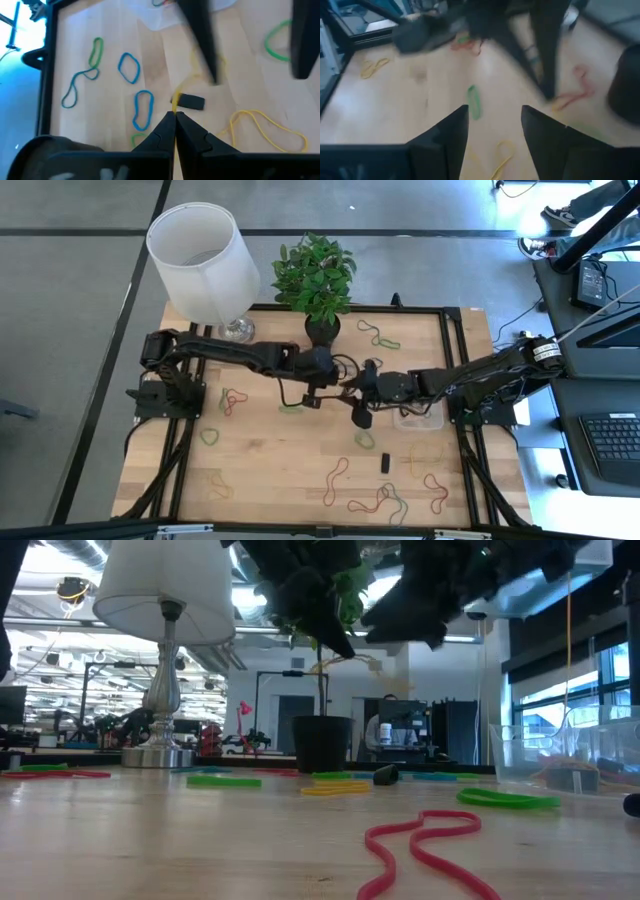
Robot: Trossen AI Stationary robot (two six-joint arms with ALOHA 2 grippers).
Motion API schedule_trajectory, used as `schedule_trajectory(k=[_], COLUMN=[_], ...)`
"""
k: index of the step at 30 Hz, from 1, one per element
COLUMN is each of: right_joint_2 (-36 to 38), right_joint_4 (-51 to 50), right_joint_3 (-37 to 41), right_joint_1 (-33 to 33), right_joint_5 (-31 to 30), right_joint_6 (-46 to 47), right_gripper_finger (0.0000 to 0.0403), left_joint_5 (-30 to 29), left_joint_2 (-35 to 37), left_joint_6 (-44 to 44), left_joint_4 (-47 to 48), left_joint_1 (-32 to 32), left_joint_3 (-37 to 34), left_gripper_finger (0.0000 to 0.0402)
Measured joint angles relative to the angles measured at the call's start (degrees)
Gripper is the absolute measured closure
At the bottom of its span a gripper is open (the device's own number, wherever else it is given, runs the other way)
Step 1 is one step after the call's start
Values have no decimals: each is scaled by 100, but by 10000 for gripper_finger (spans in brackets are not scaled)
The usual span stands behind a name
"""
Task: Pick and place rubber bands into bin
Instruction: Put the yellow rubber band into the transparent bin
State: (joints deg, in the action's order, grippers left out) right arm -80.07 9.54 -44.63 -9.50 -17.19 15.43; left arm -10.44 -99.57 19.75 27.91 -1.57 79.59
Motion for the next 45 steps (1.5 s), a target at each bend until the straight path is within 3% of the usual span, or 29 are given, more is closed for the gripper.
schedule_trajectory(k=[4,8,14,32,39,45], right_joint_2=[0,0,0,0,0,-2], right_joint_4=[-104,-269,-848,-868,-1069,-1337], right_joint_3=[-267,-397,-397,-395,-392,-390], right_joint_1=[0,58,283,451,472,472], right_joint_5=[-394,-415,-347,-264,-264,-257], right_joint_6=[-657,-931,-551,-299,-224,-572], right_gripper_finger=[188,171,172,176,225,322], left_joint_5=[2,-1,-14,-22,-103,-212], left_joint_2=[0,0,65,85,85,85], left_joint_6=[6,86,103,504,509,508], left_joint_4=[86,211,133,-480,-804,-892], left_joint_1=[30,63,91,90,76,64], left_joint_3=[23,23,23,23,23,23], left_gripper_finger=[399,399,399,398,398,398])
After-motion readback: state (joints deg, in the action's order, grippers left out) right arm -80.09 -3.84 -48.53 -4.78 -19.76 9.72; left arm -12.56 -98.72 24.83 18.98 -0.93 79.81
